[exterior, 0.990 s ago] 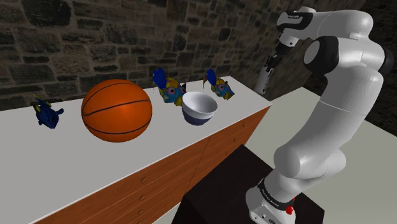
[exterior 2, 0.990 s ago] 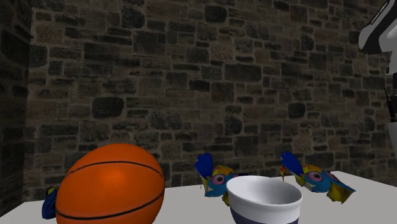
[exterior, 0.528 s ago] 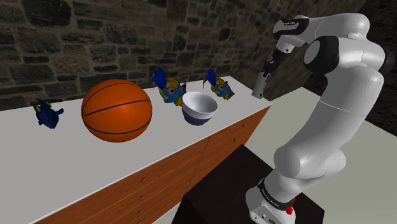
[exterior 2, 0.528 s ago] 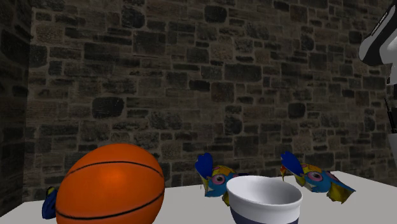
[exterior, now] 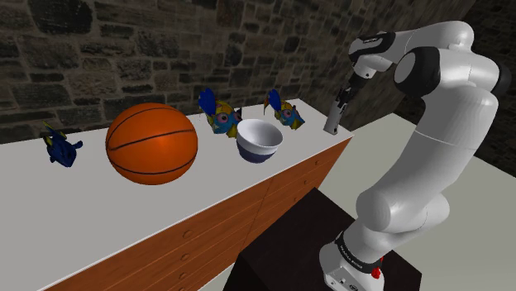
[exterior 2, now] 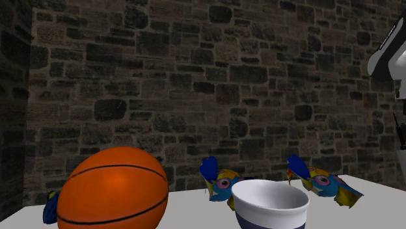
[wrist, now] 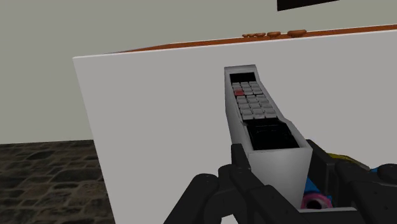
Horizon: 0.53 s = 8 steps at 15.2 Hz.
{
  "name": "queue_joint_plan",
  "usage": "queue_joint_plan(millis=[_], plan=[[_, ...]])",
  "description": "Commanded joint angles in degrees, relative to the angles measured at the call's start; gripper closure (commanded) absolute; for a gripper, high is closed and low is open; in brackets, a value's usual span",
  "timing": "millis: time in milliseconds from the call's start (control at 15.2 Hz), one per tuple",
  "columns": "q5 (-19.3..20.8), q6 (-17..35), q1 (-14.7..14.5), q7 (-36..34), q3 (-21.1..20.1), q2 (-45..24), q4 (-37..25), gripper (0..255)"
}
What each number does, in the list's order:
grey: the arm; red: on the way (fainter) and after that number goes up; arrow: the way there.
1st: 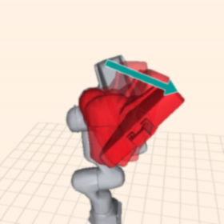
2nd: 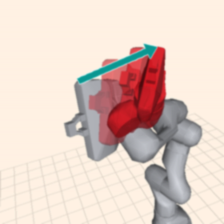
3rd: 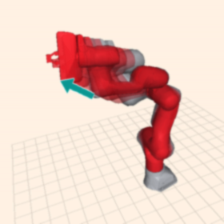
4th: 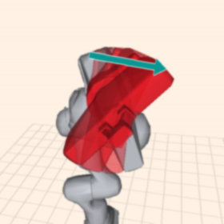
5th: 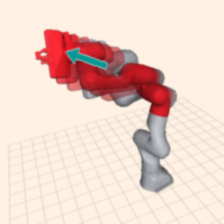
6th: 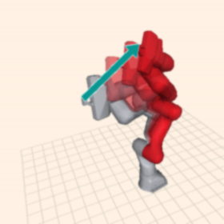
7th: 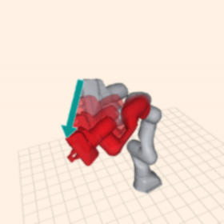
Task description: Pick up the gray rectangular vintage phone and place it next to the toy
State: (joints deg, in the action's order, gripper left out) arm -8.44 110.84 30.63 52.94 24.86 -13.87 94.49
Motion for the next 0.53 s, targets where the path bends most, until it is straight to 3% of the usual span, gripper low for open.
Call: queue_joint_plan(millis=[0, 462], plan=[[-0.10, 1.52, -0.06, 0.11, -0.05, -0.06, 1.41, 255], [-0.64, 5.13, -0.06, 0.57, -0.23, -0.85, 4.32, 255]])
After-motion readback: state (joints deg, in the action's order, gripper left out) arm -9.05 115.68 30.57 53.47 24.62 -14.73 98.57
